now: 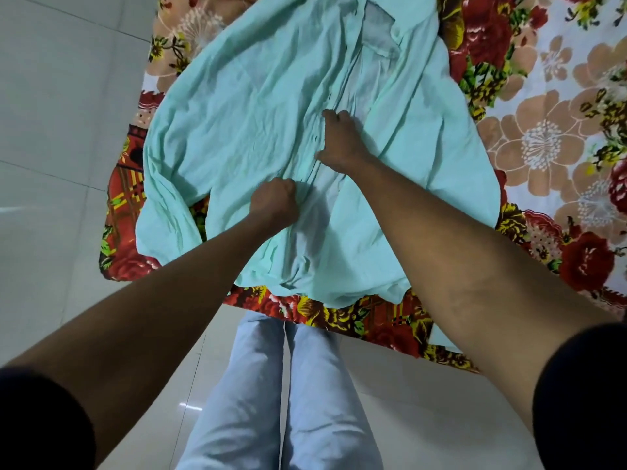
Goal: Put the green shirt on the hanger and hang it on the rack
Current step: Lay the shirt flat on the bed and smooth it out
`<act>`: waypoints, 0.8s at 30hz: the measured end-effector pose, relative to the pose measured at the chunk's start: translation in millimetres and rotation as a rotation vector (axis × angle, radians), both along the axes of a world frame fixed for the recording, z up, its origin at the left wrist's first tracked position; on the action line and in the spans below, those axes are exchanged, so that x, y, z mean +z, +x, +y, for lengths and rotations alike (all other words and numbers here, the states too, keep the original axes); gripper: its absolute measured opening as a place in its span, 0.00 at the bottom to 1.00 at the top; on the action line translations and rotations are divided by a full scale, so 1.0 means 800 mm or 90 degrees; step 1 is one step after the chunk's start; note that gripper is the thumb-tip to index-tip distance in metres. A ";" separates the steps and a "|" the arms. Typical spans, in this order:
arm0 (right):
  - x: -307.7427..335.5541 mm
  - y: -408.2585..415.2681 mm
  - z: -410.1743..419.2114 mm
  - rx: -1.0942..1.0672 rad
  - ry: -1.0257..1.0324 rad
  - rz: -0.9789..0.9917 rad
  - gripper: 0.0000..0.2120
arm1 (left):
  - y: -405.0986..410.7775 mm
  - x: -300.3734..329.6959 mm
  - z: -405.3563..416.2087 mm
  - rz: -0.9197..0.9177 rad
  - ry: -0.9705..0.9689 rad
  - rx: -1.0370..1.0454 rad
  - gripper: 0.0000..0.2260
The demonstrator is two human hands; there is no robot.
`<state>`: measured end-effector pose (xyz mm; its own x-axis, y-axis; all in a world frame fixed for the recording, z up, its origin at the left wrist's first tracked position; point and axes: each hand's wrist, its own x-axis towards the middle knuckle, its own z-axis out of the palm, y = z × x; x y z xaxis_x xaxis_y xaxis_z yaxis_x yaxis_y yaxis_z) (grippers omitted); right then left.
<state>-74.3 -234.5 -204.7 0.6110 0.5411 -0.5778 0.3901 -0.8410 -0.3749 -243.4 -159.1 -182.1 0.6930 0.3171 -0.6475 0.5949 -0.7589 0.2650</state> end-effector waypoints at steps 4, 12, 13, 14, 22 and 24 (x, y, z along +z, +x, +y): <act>0.000 -0.013 0.003 0.078 -0.039 -0.049 0.43 | -0.024 0.003 -0.011 -0.123 -0.122 0.080 0.06; 0.018 -0.055 -0.010 0.079 0.001 -0.127 0.39 | -0.064 0.003 -0.027 0.021 -0.137 0.072 0.14; 0.016 -0.067 -0.021 0.093 0.006 -0.117 0.36 | -0.067 0.001 -0.028 0.025 -0.145 0.056 0.11; 0.012 -0.079 -0.032 0.110 0.009 -0.101 0.34 | -0.072 -0.001 -0.030 0.027 -0.162 0.042 0.08; 0.022 -0.068 -0.057 0.084 0.068 -0.145 0.35 | -0.037 0.016 -0.006 -0.174 -0.075 0.088 0.12; 0.025 -0.048 -0.048 0.080 0.090 -0.156 0.33 | -0.003 0.021 0.009 -0.253 -0.034 0.093 0.18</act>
<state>-112.9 -272.8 -185.0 0.6465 0.6853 -0.3353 0.5805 -0.7270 -0.3668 -246.0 -152.3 -165.6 0.8421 0.4036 -0.3577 0.5390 -0.6534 0.5316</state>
